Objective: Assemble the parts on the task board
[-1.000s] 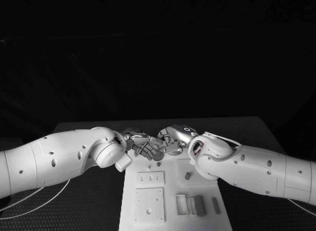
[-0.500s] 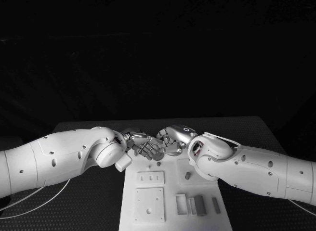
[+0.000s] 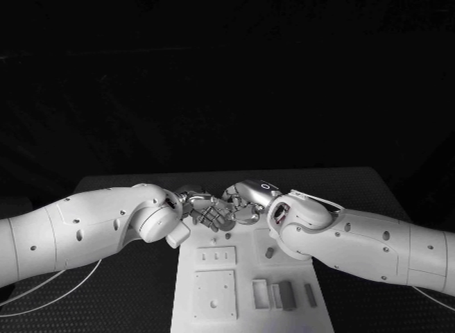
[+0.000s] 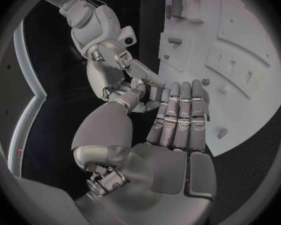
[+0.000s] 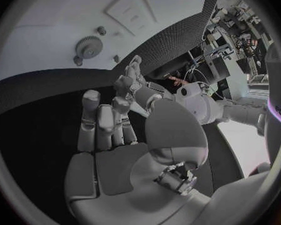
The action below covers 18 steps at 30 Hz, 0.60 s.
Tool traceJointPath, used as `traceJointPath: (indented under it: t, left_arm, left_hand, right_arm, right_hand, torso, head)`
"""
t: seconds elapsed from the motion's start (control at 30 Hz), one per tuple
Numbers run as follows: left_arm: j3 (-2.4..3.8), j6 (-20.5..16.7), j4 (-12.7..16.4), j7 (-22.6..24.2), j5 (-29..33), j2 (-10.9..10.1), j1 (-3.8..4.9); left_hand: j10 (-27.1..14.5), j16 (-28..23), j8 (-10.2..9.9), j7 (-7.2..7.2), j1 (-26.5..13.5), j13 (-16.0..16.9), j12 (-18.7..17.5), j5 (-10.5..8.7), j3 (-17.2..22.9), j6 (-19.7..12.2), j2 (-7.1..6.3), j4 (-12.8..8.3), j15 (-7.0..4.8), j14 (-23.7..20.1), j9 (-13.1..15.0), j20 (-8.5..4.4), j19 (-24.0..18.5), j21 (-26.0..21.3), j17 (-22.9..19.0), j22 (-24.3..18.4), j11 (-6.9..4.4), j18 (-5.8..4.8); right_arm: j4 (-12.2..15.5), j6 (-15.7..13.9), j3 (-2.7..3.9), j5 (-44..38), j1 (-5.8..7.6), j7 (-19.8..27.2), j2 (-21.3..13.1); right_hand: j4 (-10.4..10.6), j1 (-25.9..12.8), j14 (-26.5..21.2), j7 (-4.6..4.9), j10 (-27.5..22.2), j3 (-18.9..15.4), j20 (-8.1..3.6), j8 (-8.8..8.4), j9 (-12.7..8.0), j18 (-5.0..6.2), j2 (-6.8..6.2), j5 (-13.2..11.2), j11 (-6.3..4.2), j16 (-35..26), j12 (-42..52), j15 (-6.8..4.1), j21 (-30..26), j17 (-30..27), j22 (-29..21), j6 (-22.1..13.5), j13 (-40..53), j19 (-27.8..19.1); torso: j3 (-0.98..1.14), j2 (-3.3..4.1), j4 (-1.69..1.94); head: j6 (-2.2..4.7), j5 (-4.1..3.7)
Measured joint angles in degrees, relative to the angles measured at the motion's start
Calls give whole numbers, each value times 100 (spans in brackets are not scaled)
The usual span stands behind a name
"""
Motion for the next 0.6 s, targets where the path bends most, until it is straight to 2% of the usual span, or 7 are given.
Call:
traceJointPath:
  t: [0.2,0.4,0.53,0.6]
  left_arm:
    - [-5,-22,-10,0,23,2,-6]
    - [-7,-35,-14,-2,47,5,-8]
    - [-9,-44,-17,-10,56,8,-9]
    - [-11,-49,-19,-16,58,8,-10]
  left_hand:
    - [0,-22,-6,-22,-1,12,0,0,7,22,92,-55,0,0,-1,0,0,0,20,14,0,-2]
    - [0,-22,-7,-22,2,16,0,0,-9,22,99,-70,0,0,-1,0,0,0,28,18,0,-3]
    - [0,-22,-7,-54,19,36,0,0,17,73,239,-127,0,0,-1,0,0,0,47,28,0,-4]
    - [38,-22,-8,-84,51,52,0,0,32,102,318,-192,0,0,3,0,0,0,63,37,-38,-5]
  right_arm:
    - [-22,18,1,2,3,-4,29]
    - [-40,38,4,6,4,-7,43]
    - [-48,51,5,7,6,-10,52]
    - [-53,57,6,7,6,-11,57]
  right_hand:
    - [0,0,17,0,0,0,1,-10,8,19,0,0,-1,0,0,-1,0,0,0,0,0,0]
    - [-1,0,19,-1,9,-1,1,-11,8,22,0,0,-9,0,0,-1,0,0,0,1,0,0]
    - [-1,0,20,-3,9,-1,1,-11,15,21,0,0,-9,0,0,-1,0,-1,0,3,0,0]
    - [-1,0,20,-5,9,-1,1,-11,26,20,0,0,-9,0,0,-1,0,-1,0,5,0,0]
  torso:
    - [-1,1,-1]
    - [-1,-1,1]
    - [-1,-2,3]
    - [-1,-2,3]
  head:
    - [-5,-16]
    - [-12,-31]
    - [-15,-36]
    - [-16,-40]
